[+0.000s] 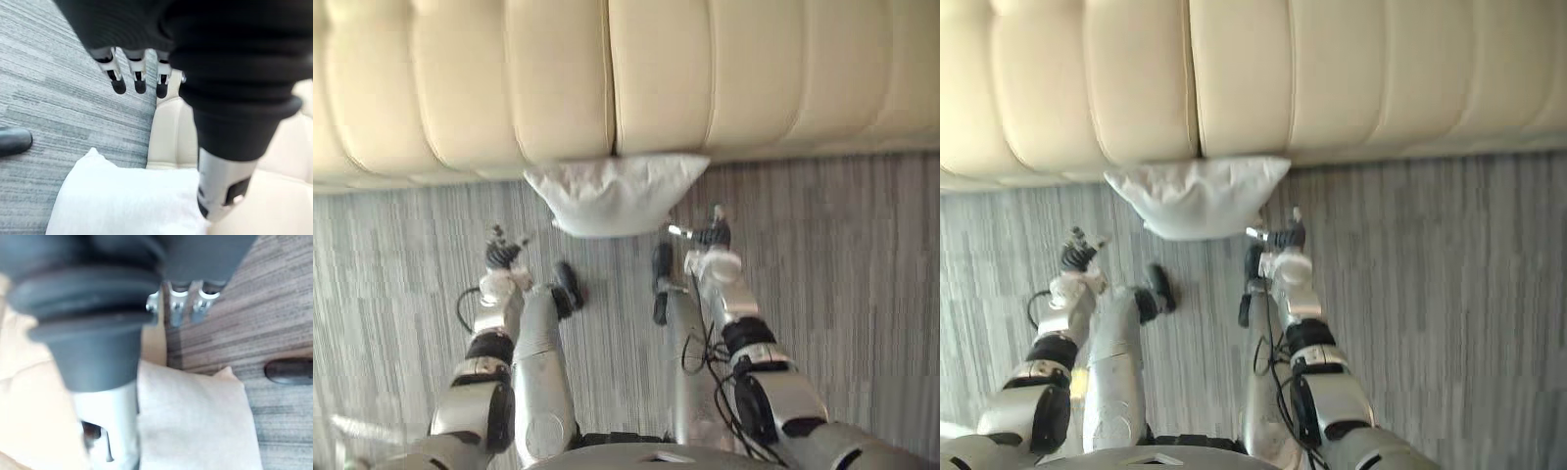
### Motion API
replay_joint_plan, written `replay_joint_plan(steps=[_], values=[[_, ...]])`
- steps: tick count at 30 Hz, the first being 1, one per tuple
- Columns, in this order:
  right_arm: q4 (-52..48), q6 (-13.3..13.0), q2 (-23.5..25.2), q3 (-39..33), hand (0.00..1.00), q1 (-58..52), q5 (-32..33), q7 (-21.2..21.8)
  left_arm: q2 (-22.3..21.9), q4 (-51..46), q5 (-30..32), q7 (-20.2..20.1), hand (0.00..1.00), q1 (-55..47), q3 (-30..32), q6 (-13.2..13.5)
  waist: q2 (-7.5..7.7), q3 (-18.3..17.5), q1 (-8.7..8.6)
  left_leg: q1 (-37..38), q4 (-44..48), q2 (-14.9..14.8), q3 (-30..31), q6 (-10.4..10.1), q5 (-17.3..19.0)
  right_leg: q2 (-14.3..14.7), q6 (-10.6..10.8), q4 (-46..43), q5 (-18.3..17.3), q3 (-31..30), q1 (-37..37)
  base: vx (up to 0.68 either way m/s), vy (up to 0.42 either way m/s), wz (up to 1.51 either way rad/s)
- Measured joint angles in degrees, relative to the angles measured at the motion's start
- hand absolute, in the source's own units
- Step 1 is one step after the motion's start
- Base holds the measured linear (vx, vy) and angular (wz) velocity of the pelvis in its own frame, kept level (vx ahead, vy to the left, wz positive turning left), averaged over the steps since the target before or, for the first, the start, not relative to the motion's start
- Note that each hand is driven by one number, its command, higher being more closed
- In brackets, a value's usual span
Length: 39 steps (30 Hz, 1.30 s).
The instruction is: Pick up cushions and gather them together orderly.
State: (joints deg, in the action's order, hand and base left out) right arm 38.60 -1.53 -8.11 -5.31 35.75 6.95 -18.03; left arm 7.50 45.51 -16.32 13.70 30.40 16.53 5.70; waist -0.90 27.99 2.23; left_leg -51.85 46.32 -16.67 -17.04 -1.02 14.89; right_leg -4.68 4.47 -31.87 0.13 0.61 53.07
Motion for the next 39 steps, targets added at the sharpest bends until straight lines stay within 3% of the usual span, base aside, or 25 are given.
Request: replay_joint_plan(steps=[5,13,14,22,23,33,39], values=[[-1.91,0.11,-4.58,-1.96,0.0,8.77,0.88,-2.57,2.91,-0.11,-3.82,1.03,0.0,6.54,4.86,0.01,0.14,3.16,0.56,-11.81,4.21,-0.48,1.37,0.74,-0.6,-0.12,-0.01,-5.87,-0.34,-0.07,12.14,-0.02,-0.008,0.04],[-6.68,-0.87,-8.33,-1.52,0.0,18.19,2.2,-6.54,4.79,-9.89,-2.71,3.67,0.0,11.98,0.81,0.46,0.21,3.55,1.08,-25.27,8.69,-0.25,3.05,1.48,-1.4,-1.19,0.13,-13.18,-2.14,0.0,26.1,-0.05,-0.014,0.13],[-7.05,-0.85,-8.33,-0.86,1.0,19.8,2.16,-7.62,4.78,-11.57,-1.85,4.84,0.0,12.64,-0.52,0.52,0.22,3.57,1.11,-26.7,8.7,-0.24,3.0,1.42,-1.67,-1.32,0.35,-13.42,-2.28,0.02,27.62,-0.07,-0.011,0.06],[-10.92,-0.73,-7.85,4.88,1.0,25.93,1.59,-12.17,4.64,-15.31,1.19,8.43,0.0,19.91,-8.32,0.52,0.24,3.58,0.79,-32.2,9.59,-0.27,4.41,1.26,-2.97,-1.56,-0.39,-16.17,-2.13,0.71,33.1,-0.03,-0.002,0.07],[-11.4,-0.72,-7.77,5.59,1.0,26.71,1.42,-12.75,4.61,-15.93,2.06,8.64,1.0,21.12,-9.85,0.53,0.24,3.58,0.72,-32.66,9.61,-0.26,4.4,1.15,-3.14,-1.6,-0.44,-16.54,-2.16,0.67,33.76,-0.04,-0.002,0.05],[-15.59,0.11,-5.44,7.57,1.0,27.52,-0.69,-13.93,4.24,-21.58,8.03,11.54,1.0,24.19,-15.92,0.05,0.23,3.57,-0.25,-33.55,9.02,-0.8,4.91,0.54,-4.32,-1.16,-0.9,-16.28,-2.09,1.63,34.93,-0.05,-0.01,0.0],[-19.25,0.49,-4.16,7.57,1.0,26.67,-0.66,-15.04,4.35,-22.4,8.76,13.62,1.0,24.2,-16.77,-0.81,0.2,3.51,-0.74,-33.49,7.21,-0.76,6.07,-0.13,-6.08,-0.99,-2.51,-14.81,-0.95,3.1,33.94,-0.05,-0.019,0.03]])
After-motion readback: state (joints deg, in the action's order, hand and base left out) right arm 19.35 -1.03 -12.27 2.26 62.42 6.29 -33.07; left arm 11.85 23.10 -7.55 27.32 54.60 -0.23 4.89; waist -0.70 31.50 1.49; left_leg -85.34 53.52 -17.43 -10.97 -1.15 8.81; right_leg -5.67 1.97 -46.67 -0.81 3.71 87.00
